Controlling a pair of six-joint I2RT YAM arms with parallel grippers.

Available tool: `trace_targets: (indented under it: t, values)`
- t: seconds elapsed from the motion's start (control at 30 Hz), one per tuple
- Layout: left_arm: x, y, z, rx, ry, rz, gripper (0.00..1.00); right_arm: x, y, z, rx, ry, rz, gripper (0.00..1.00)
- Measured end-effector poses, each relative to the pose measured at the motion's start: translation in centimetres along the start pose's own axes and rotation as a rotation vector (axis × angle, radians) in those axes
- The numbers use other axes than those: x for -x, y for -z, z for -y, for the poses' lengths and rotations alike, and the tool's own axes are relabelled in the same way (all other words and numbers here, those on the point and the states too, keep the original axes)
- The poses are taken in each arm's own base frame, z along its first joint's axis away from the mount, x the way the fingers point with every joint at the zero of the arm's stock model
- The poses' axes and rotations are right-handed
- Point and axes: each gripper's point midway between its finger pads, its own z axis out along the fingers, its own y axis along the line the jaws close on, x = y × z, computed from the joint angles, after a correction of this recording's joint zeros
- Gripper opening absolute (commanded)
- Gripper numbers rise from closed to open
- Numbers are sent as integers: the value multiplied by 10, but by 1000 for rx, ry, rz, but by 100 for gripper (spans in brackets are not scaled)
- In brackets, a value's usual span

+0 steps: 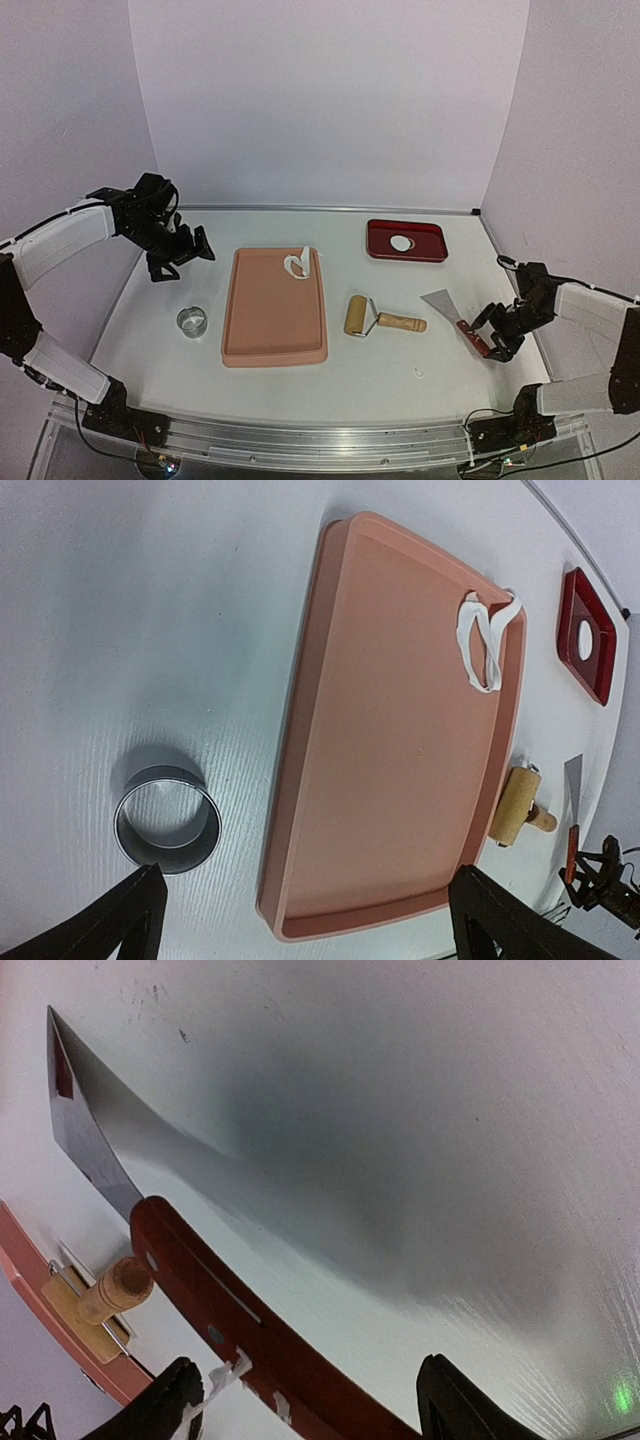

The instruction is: Roll out the dumpling wrappers from the dough

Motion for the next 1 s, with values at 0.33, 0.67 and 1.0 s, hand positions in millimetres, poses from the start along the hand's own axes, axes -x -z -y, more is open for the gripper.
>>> trace_targets:
  t: [0.33, 0.67, 1.0]
  values:
    - [-4, 7, -1, -10, -2, 13, 100, -4, 8, 4, -13, 8, 10, 88]
    - [-4, 9, -1, -14, -3, 17, 100, 1, 35, -23, 47, 69, 40, 98]
    - [0, 15, 1, -9, -15, 26, 100, 19, 143, -139, 360, 266, 172, 98]
